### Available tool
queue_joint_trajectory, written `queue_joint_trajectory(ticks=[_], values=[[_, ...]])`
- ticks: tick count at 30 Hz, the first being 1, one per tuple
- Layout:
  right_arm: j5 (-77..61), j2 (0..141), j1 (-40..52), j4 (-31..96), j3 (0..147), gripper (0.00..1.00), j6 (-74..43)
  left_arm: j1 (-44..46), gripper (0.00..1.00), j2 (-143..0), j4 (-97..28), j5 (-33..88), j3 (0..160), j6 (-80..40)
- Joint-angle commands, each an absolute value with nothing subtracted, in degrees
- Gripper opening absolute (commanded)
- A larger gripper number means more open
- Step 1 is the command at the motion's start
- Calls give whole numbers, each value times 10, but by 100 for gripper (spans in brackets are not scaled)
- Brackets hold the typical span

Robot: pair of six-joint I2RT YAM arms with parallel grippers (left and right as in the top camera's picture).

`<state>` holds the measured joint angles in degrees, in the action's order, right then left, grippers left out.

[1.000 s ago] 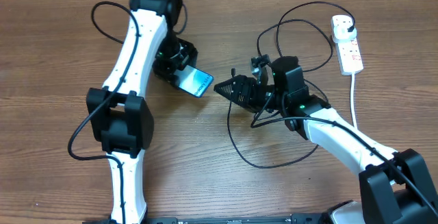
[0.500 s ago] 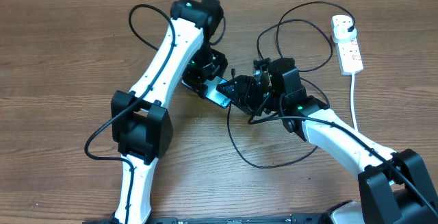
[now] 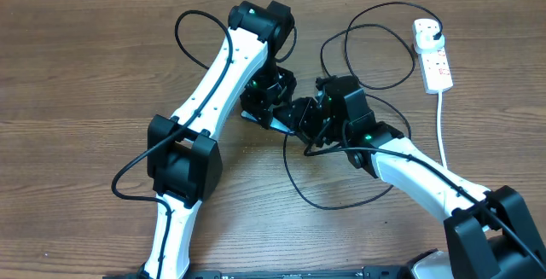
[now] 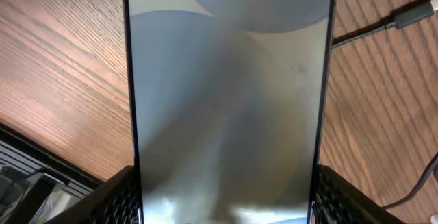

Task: Plug charger to phone and switch on socket
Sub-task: 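Move the right gripper to the phone and grasp its edge, then open the left gripper, releasing the phone to the right gripper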

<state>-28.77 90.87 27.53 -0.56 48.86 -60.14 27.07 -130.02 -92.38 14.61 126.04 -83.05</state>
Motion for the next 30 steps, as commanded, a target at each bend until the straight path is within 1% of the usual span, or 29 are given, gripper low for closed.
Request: queue_joint_trajectory(ticks=[1, 5, 13, 15, 22, 25, 30], values=[[-266, 910, 280, -8, 503, 33, -602, 278, 4, -1296, -927, 165, 1275, -844], [-266, 910, 280, -8, 503, 28, -602, 278, 5, -1296, -927, 165, 1275, -844], [-265, 910, 280, -8, 503, 26, -602, 278, 4, -1296, -927, 163, 1275, -842], [-265, 910, 280, -8, 503, 24, -602, 278, 4, -1296, -927, 163, 1275, -842], [-265, 910, 280, -8, 503, 22, -602, 278, 4, -1296, -927, 163, 1275, -842], [-265, 910, 280, -8, 503, 19, -602, 278, 4, -1296, -927, 163, 1275, -842], [-265, 910, 280, -8, 503, 19, -602, 278, 5, -1296, -927, 163, 1275, -838]])
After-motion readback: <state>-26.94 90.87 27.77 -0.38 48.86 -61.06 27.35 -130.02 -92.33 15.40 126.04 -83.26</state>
